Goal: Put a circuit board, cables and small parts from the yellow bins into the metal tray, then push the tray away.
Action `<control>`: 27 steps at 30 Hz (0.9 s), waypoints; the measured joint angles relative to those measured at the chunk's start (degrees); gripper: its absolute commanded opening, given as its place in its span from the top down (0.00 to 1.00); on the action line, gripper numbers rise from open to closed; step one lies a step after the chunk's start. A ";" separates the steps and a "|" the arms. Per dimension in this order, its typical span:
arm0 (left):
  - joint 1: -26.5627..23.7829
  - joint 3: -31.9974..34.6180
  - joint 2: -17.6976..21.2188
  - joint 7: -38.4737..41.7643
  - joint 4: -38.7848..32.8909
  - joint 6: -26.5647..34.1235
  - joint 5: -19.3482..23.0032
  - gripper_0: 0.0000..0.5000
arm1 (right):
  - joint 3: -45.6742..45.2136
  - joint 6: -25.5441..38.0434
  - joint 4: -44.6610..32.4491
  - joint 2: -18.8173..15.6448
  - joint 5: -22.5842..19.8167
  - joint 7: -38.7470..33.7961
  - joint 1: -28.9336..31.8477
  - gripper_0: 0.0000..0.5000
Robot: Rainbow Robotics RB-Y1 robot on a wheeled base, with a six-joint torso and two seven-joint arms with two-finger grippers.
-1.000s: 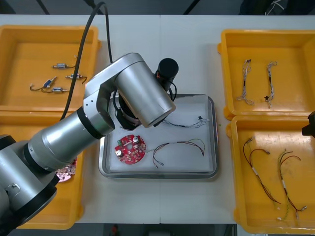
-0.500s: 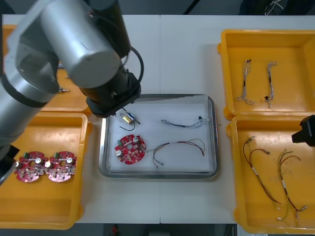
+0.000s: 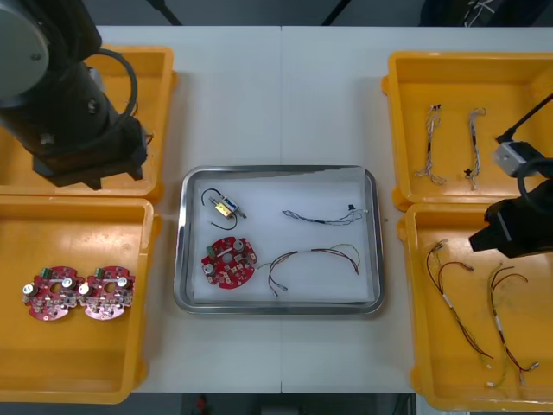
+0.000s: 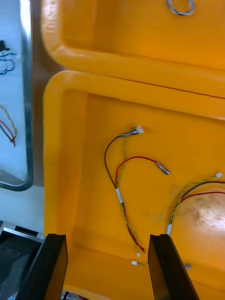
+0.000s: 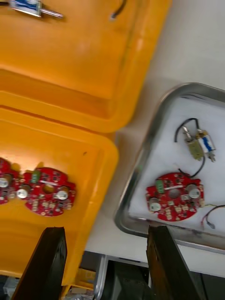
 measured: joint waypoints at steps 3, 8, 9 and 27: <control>0.13 0.05 4.01 -0.17 -0.07 -0.42 1.25 0.00 | 3.73 0.02 -1.32 -0.19 -0.43 0.01 -2.00 0.00; 3.88 2.89 8.87 -4.95 -0.29 -4.91 1.42 0.00 | 10.87 0.05 -3.44 -0.31 -1.10 0.17 -6.29 0.00; 5.40 4.21 9.60 -7.20 -0.38 -5.91 1.42 0.00 | 12.38 0.05 -3.87 -0.31 -1.20 0.24 -7.22 0.00; 27.56 15.69 17.00 -27.14 -0.72 -20.28 -0.68 0.00 | 40.58 -5.90 -7.42 1.98 1.18 5.28 -23.34 0.00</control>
